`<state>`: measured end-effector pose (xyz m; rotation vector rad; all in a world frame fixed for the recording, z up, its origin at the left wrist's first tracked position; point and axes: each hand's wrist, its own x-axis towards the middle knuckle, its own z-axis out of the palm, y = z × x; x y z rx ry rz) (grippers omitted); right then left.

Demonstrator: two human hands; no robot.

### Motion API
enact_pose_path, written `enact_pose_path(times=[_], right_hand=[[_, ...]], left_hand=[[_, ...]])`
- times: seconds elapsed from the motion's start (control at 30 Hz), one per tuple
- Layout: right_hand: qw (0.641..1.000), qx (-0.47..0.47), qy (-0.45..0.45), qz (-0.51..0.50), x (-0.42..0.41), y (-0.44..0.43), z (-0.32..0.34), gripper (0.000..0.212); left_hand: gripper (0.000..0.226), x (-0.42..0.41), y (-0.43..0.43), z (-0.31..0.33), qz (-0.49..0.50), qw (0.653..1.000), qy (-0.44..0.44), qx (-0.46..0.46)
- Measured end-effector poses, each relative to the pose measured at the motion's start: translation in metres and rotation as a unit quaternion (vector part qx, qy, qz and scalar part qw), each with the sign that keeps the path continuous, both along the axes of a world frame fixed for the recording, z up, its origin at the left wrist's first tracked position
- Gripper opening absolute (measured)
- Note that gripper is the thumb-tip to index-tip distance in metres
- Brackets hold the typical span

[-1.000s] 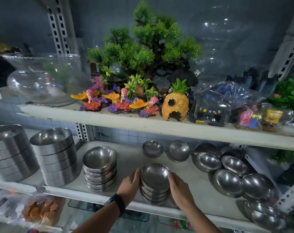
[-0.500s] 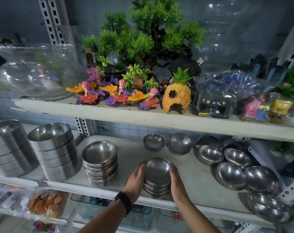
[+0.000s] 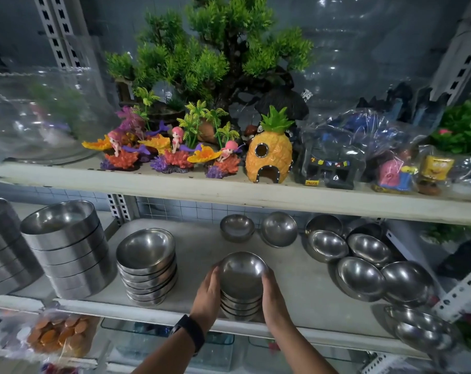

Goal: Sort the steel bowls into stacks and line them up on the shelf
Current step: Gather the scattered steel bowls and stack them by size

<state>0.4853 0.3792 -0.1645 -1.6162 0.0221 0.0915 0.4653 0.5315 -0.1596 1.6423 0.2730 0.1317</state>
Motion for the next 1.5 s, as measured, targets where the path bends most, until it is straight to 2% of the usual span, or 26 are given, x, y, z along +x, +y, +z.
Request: enact_pose_path(times=[0.1, 0.17, 0.37, 0.5, 0.63, 0.7, 0.77, 0.87, 1.03, 1.13, 1.23, 1.33, 1.43, 1.5], right_hand=[[1.000, 0.004, 0.007, -0.006, 0.000, 0.000, 0.000, 0.061], [1.000, 0.017, 0.017, -0.001, 0.000, 0.001, 0.003, 0.058], [0.998, 0.035, 0.044, -0.010, 0.001, 0.003, 0.002, 0.069], [0.999, 0.033, 0.036, -0.011, -0.001, 0.004, 0.003, 0.062], [1.000, 0.014, 0.025, -0.010, 0.000, 0.003, -0.003, 0.071], [1.000, -0.010, 0.027, 0.002, 0.001, -0.002, -0.001, 0.063], [0.999, -0.029, 0.031, 0.014, 0.005, -0.007, 0.000, 0.043], [0.998, -0.045, 0.028, 0.022, 0.009, -0.012, -0.004, 0.036], [0.998, -0.054, 0.010, 0.028, 0.003, -0.009, -0.004, 0.040], [0.997, -0.067, 0.013, 0.037, 0.001, -0.013, 0.005, 0.027], [0.991, -0.125, 0.003, 0.056, 0.001, -0.021, 0.025, 0.020], [0.969, -0.237, -0.038, 0.055, 0.012, -0.039, 0.049, 0.031], [0.915, -0.384, -0.115, 0.050, 0.035, -0.061, 0.065, 0.043], [0.861, -0.484, -0.148, 0.049, 0.052, -0.073, 0.078, 0.043]], left_hand=[[0.035, 0.000, 0.000, 0.000, -0.003, 1.000, 0.001, 0.000], [0.033, 0.001, -0.001, -0.001, -0.001, 1.000, 0.007, -0.009], [0.062, 0.004, -0.001, -0.003, 0.001, 0.999, 0.026, -0.021], [0.061, 0.003, -0.001, -0.002, -0.001, 1.000, 0.021, -0.019], [0.054, 0.003, 0.000, -0.003, -0.004, 1.000, 0.025, -0.007], [0.046, 0.005, 0.004, -0.004, -0.010, 1.000, 0.029, 0.004], [0.042, 0.008, 0.008, -0.004, -0.013, 0.999, 0.035, 0.015], [0.027, 0.007, 0.010, 0.000, -0.014, 0.999, 0.032, 0.025], [0.032, 0.002, 0.008, 0.000, -0.031, 0.998, 0.011, 0.045], [0.039, 0.005, 0.012, 0.000, -0.038, 0.997, 0.011, 0.060], [0.060, 0.010, 0.019, 0.010, -0.036, 0.992, -0.004, 0.120], [0.060, 0.020, 0.025, 0.033, -0.018, 0.975, -0.043, 0.218], [0.058, 0.041, 0.029, 0.056, -0.022, 0.933, -0.071, 0.351], [0.043, 0.054, 0.026, 0.072, -0.031, 0.897, -0.059, 0.437]])
